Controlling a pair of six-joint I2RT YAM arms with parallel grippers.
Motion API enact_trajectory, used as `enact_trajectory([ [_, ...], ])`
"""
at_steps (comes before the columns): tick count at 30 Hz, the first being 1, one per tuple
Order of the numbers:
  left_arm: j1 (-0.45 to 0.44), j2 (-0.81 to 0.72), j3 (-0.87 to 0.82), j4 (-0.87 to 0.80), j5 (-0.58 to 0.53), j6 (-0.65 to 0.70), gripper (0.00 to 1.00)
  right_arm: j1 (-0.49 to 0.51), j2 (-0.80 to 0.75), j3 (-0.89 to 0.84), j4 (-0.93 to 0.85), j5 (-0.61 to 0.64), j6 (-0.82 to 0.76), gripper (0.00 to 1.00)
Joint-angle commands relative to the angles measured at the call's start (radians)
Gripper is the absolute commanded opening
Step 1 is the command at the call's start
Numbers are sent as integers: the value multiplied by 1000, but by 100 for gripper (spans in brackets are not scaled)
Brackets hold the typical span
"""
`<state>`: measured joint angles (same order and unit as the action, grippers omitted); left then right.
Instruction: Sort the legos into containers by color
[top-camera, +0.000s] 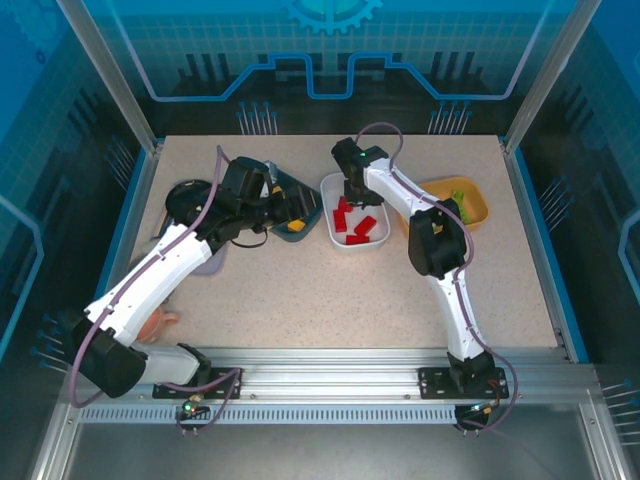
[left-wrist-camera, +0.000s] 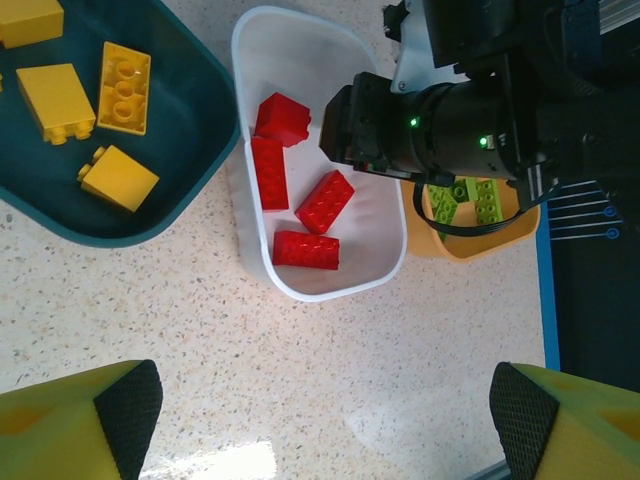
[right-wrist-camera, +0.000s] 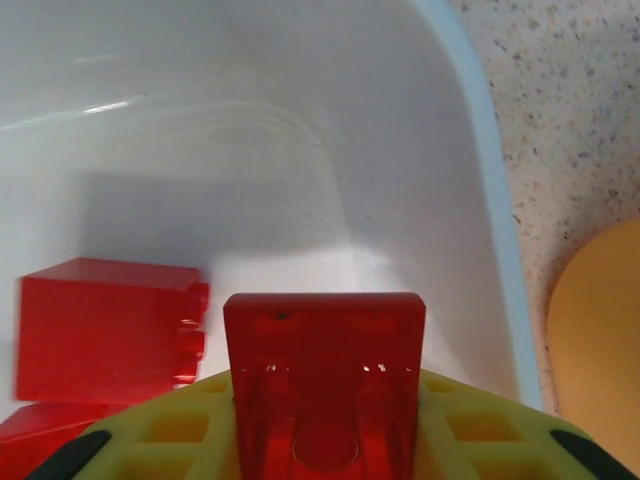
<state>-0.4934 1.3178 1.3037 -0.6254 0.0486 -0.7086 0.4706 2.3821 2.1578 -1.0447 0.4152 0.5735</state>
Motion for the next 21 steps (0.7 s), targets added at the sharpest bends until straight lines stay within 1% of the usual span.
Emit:
enact_trajectory([
  [1, 6, -46, -21, -24, -23, -19, 89, -6, 33, 65, -74, -4, 16, 42],
  [3, 6, -52, -21, -28, -26, -16, 89, -4, 48, 90, -91, -7, 12, 47],
  [6, 7, -58, -14, -38, -34, -8, 89, -8, 37, 104, -98, -19, 17, 56],
  [8, 6, -60, -6, -45, -39, -4, 89, -9, -2, 89, -77, -32, 13, 62],
  [10, 8, -69, -3, -48, -42, -6, 90, -8, -50, 66, -50, -38, 10, 64],
  [12, 7, -79, -2, -57, -48, -5, 91, 1, -148, 16, -4, -39, -6, 66],
  [13, 8, -84, -2, -66, -54, -5, 93, 8, -204, -30, 34, -38, -19, 67],
  [14, 12, -90, -5, -78, -55, -2, 98, 16, -265, -90, 78, -41, -35, 71],
  [16, 20, -94, -3, -127, -76, -2, 99, 30, -407, -234, 191, -48, -61, 81],
  [17, 26, -94, -7, -156, -89, 1, 99, 34, -490, -343, 255, -56, -71, 98],
  [19, 28, -108, -28, -192, -140, 10, 99, 36, -652, -529, 372, -80, -93, 100],
  [20, 29, -126, -59, -188, -157, 20, 99, 36, -734, -629, 418, -95, -109, 100],
  [21, 33, -141, -86, -178, -160, 33, 99, 35, -797, -692, 440, -107, -122, 100],
])
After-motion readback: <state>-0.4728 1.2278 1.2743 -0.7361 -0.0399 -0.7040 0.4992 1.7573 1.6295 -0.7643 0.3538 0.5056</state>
